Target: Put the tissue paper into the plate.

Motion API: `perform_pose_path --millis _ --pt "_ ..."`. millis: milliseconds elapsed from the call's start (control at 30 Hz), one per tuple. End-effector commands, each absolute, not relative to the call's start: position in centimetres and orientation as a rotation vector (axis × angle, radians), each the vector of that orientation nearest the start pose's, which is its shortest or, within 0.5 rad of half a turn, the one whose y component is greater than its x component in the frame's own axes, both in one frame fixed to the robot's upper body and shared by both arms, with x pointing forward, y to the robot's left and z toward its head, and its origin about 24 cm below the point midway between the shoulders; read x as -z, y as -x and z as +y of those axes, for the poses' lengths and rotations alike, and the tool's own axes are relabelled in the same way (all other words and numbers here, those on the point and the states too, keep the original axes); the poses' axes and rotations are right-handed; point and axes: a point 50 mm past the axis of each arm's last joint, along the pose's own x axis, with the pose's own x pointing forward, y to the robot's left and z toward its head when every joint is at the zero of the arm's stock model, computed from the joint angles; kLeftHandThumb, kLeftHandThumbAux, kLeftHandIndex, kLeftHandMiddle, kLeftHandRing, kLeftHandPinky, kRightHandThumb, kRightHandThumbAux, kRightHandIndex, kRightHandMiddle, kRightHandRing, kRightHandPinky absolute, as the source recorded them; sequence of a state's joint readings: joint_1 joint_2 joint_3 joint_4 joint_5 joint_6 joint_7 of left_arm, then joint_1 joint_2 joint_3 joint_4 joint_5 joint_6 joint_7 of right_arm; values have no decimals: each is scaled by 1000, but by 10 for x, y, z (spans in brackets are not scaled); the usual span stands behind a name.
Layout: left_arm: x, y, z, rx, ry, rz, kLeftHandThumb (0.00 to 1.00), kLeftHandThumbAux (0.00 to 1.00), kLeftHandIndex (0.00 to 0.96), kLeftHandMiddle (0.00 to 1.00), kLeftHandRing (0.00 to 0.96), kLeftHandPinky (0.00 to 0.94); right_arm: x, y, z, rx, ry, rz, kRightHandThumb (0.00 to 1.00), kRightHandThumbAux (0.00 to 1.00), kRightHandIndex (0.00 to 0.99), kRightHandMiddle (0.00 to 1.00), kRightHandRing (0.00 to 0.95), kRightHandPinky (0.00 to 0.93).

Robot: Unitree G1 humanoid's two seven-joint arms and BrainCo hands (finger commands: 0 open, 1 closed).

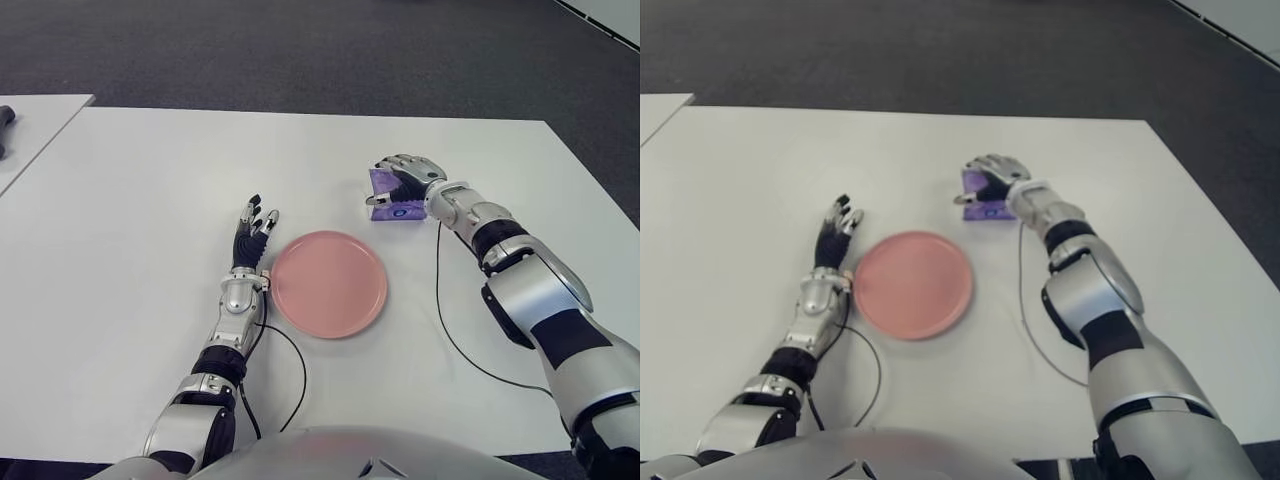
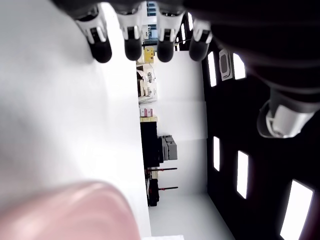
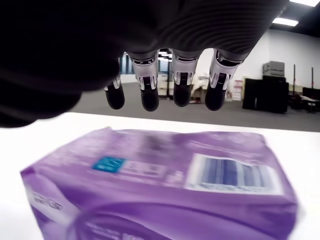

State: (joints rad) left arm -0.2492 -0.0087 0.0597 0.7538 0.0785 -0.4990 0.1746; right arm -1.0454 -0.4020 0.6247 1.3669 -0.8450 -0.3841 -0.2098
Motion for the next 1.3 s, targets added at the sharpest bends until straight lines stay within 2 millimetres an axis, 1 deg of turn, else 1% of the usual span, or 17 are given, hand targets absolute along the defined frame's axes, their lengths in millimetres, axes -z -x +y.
perform_pose_path --millis 33,467,700,1067,1300 --pt "32 -269 150 -140 -60 90 0 421 0 0 0 0 -79 -389 -186 -392 1637 -40 489 219 0 0 0 0" --pt "30 -268 154 -137 -74 69 0 426 0 0 0 0 -70 -384 -201 -362 1640 31 484 218 0 0 0 0" --pt "31 -269 154 -141 -67 103 0 421 0 0 0 0 -66 -381 -209 -337 1624 76 481 207 0 0 0 0" --pt "33 -270 156 -140 -73 112 0 422 0 0 0 0 -60 -378 -212 -327 1605 102 467 199 0 0 0 0" --pt "32 -269 156 -144 -81 113 0 423 0 0 0 0 -54 -376 -209 -342 1604 116 461 194 0 0 0 0"
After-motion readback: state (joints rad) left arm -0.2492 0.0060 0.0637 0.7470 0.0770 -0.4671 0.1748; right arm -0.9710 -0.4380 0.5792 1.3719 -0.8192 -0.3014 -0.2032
